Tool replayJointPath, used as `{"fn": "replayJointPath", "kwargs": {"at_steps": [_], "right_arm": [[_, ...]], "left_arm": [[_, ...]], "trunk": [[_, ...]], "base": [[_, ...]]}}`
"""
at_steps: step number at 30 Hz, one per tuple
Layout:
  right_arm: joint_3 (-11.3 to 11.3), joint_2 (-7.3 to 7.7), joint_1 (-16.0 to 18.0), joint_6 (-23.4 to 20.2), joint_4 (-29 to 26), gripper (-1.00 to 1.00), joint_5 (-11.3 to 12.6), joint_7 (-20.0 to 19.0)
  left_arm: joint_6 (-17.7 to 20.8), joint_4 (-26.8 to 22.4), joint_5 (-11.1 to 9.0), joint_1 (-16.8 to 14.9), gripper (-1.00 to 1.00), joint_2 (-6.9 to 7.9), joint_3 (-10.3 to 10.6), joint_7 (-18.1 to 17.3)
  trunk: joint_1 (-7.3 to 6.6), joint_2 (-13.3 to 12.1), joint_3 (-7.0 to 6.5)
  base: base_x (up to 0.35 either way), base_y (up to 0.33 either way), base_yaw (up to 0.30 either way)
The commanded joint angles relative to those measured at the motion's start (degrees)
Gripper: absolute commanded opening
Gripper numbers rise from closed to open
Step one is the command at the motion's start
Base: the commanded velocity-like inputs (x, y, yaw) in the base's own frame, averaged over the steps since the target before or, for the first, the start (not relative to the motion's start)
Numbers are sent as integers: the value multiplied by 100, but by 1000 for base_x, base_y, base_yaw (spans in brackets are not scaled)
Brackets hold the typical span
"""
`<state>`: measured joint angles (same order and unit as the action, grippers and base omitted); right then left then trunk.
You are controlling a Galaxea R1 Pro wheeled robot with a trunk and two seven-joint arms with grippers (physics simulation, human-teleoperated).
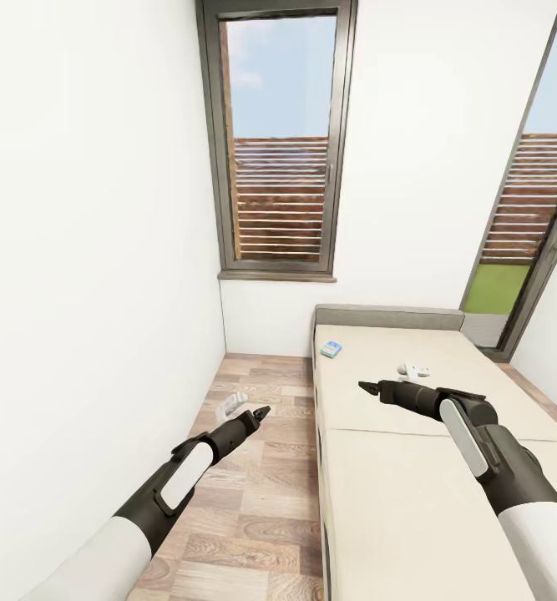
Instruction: Put all the toys in the child's room - the three board games (two on the bed and one on the table), the two jigsaw puzzles on the table, and the tennis ball on the table - inside the toy box on the table in the child's room.
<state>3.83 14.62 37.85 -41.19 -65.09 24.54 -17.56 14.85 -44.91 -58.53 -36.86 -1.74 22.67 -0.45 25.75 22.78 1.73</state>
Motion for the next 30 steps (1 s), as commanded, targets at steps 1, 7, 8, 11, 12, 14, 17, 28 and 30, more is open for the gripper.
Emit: {"fn": "replayJointPath", "kwargs": {"at_steps": [1, 7, 8, 11, 12, 14, 17, 28, 30], "right_arm": [[5, 4, 5, -20, -3, 100, -3, -11], [1, 5, 5, -20, -3, 100, -2, -11], [1, 5, 5, -20, -3, 100, -2, -11], [-4, 4, 7, -20, -3, 100, -2, -11], [-4, 4, 7, -20, -3, 100, -2, -11], [-6, 2, 6, -20, -3, 100, -2, -11], [-9, 2, 8, -20, -3, 100, -2, -11], [-20, 5, 6, -20, -3, 100, -2, -11], [-20, 3, 6, -20, -3, 100, -2, -11]], "left_arm": [[18, -1, -35, -5, 100, 0, 0, -5], [18, 0, -35, -5, 100, -1, 1, -5], [18, 0, -35, -5, 100, -1, 1, -5], [18, 0, -35, -4, 100, -1, 0, -7], [18, 0, -35, -4, 100, -1, 0, -7], [18, 0, -35, -4, 100, -2, 0, -7], [18, 0, -35, -5, 100, -2, -2, -6], [18, 0, -30, -5, 100, -4, 4, 3], [18, 0, -30, -5, 100, -5, 5, 4]], "trunk": [[4, 14, 14], [4, 14, 14], [4, 14, 14], [4, 14, 14], [4, 14, 14], [4, 14, 14], [4, 14, 14], [4, 14, 14], [4, 14, 14]], "base": [[2, 1, 0], [0, 0, 0], [0, 0, 0], [0, 0, -9], [0, 0, -23], [0, 0, -56], [0, 0, -121], [0, 0, -92], [0, 0, -35]]}}
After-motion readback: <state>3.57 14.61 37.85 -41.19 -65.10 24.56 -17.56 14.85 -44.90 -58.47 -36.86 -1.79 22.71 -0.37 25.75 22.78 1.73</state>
